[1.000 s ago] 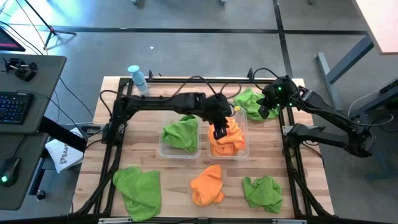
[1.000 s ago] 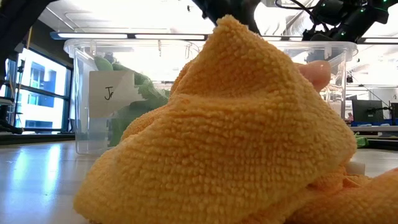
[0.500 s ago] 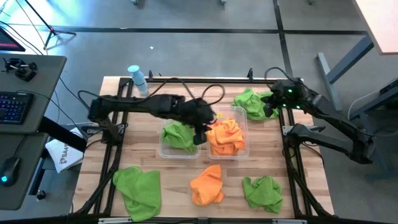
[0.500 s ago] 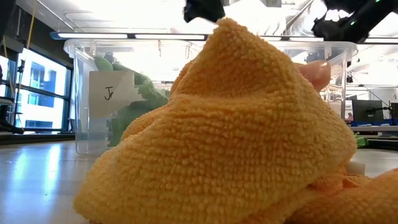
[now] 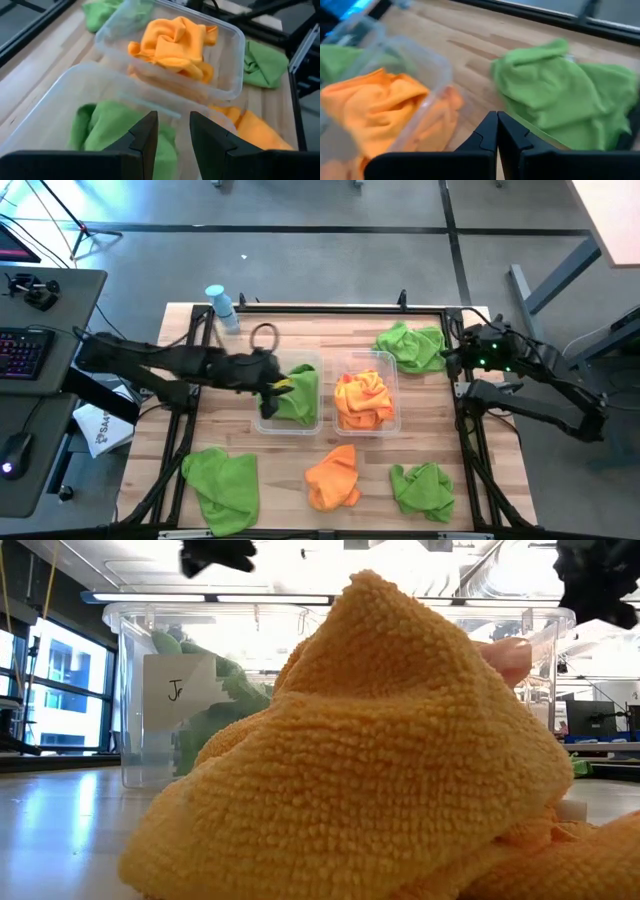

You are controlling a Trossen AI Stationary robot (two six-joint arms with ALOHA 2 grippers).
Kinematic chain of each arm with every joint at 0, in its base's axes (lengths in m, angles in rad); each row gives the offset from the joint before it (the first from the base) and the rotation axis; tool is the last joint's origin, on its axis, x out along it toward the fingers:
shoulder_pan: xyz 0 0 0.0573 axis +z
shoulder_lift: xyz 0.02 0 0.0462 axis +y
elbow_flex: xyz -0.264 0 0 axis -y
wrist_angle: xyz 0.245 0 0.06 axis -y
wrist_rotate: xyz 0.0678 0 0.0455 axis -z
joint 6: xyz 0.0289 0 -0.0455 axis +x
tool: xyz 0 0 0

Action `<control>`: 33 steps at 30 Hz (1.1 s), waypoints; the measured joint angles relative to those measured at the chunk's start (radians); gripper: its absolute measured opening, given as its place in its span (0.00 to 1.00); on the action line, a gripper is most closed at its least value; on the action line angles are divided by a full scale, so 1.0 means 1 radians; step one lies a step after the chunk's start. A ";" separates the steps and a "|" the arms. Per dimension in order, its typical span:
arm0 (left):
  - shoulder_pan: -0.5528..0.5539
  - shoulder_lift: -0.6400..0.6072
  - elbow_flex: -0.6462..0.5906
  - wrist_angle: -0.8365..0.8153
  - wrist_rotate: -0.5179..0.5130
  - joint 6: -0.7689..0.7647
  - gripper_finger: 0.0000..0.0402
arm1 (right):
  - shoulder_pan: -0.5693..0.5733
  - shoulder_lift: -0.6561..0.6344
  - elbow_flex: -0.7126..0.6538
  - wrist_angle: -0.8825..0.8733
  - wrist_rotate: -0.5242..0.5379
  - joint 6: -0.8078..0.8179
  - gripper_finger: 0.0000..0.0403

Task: Sort microfiber towel by color & place in baskets
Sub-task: Put the green towel into the left transparent bin

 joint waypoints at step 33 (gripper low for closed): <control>-0.083 -0.184 -0.119 0.029 -0.095 -0.148 0.25 | -0.423 0.876 0.004 0.228 0.045 -0.068 0.29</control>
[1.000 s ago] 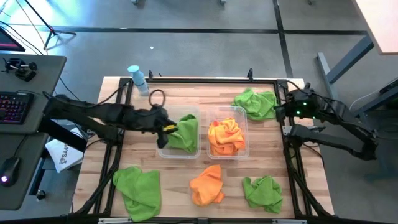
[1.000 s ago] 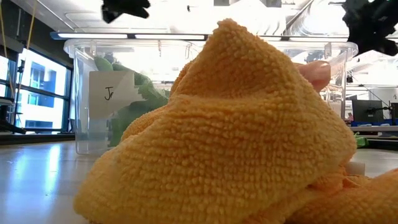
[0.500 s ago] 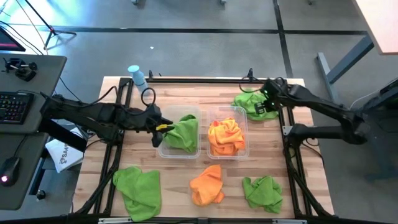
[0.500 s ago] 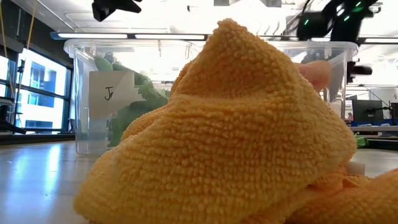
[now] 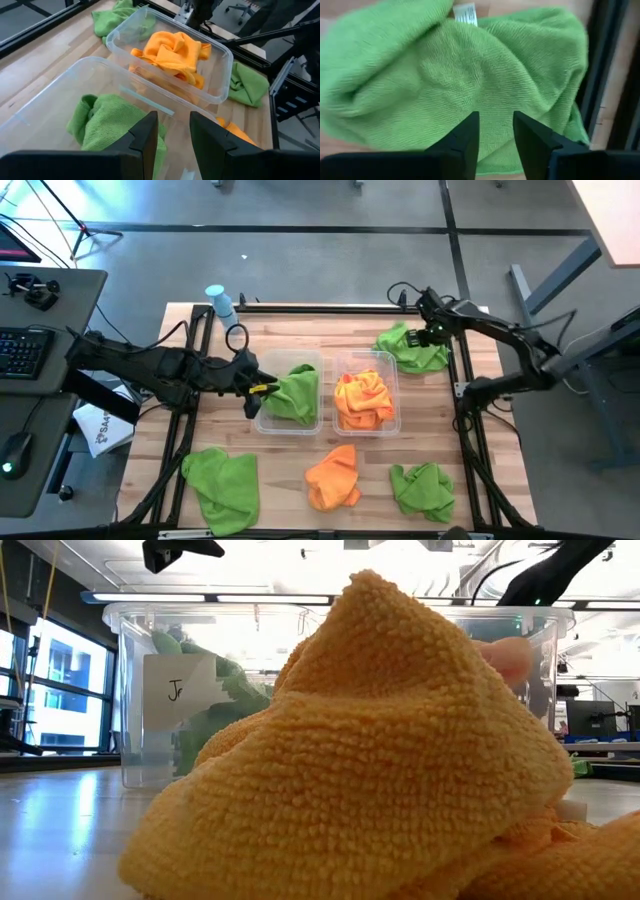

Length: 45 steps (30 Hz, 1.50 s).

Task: Sort microfiber towel by color & place in baskets
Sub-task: Put the green towel into the left transparent bin

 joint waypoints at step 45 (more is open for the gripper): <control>-0.001 0.000 0.000 -0.008 -0.030 0.030 0.25 | 0.077 0.078 -0.093 0.203 -0.045 0.170 0.19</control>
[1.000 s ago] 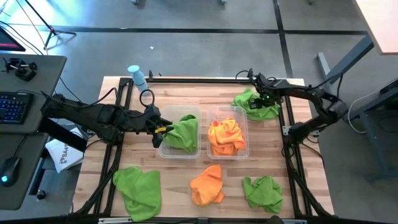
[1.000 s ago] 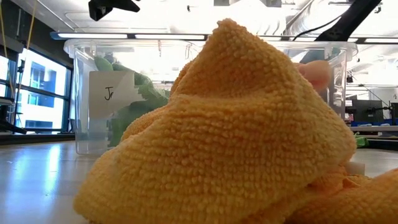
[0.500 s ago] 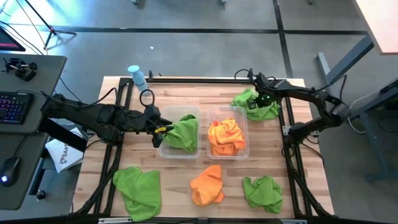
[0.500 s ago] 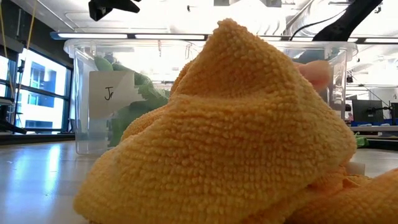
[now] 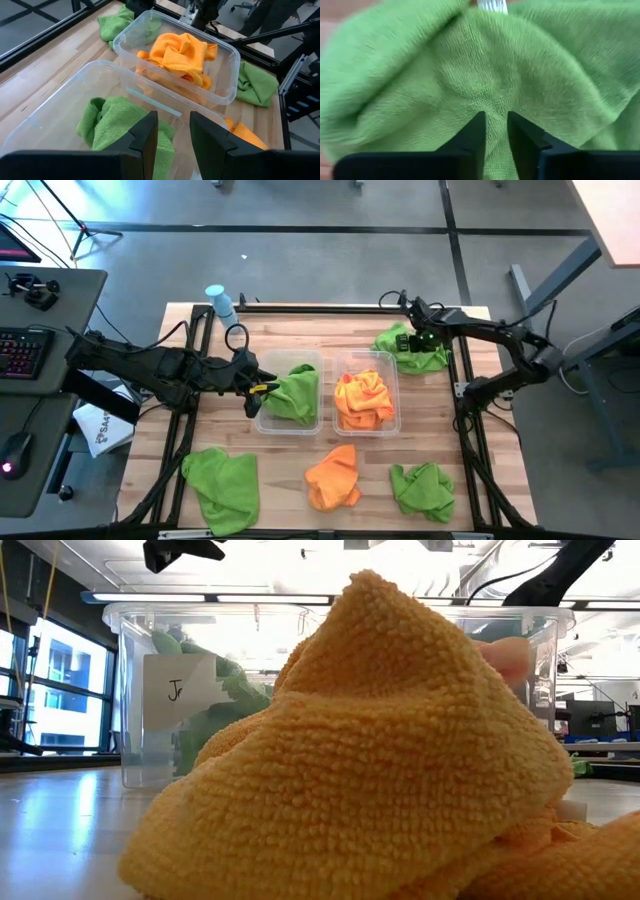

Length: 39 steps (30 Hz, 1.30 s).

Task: Sort microfiber towel by color & place in baskets
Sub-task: Put the green towel into the left transparent bin

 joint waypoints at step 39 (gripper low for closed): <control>0.031 -0.004 0.001 -0.189 -0.001 0.064 0.25 | 0.104 -0.419 0.174 -0.017 0.193 -0.192 0.00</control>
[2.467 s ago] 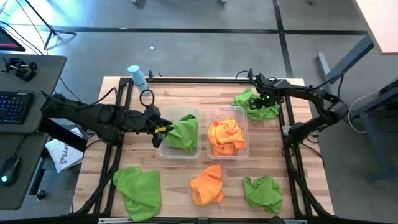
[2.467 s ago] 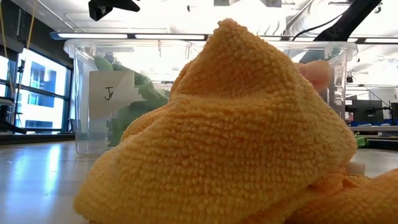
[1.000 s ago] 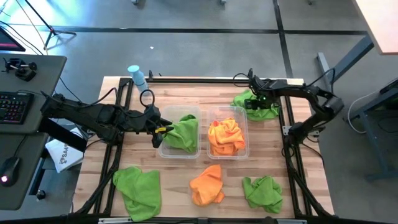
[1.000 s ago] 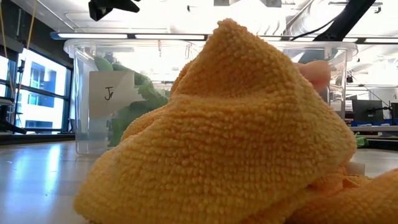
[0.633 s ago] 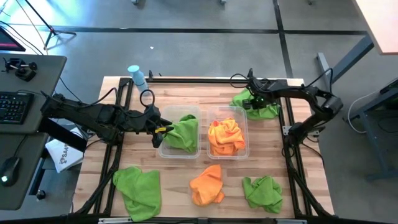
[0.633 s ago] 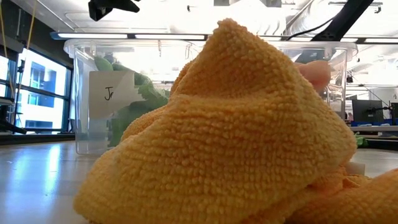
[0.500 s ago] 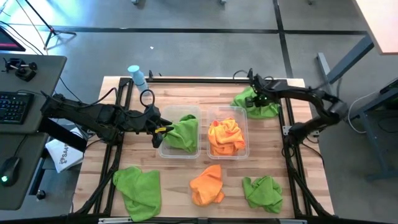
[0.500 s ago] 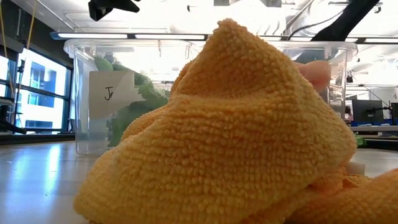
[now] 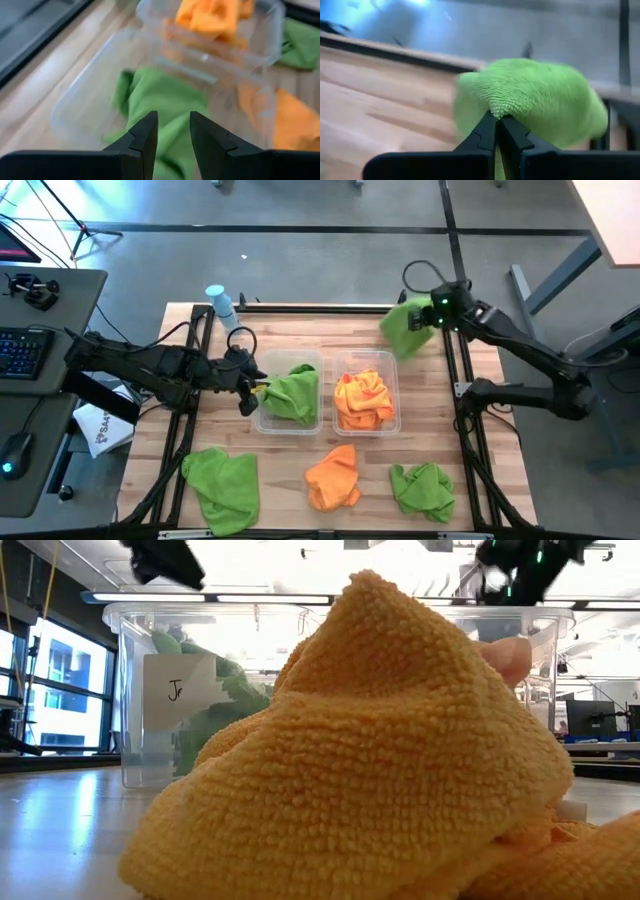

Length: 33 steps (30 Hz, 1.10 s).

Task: Sort microfiber towel by color & place in baskets
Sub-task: Put the green towel into the left transparent bin

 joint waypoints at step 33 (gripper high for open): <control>-0.256 -0.248 -0.135 -0.127 -0.081 -0.202 0.25 | 0.814 0.706 0.850 0.230 -0.046 -0.428 0.00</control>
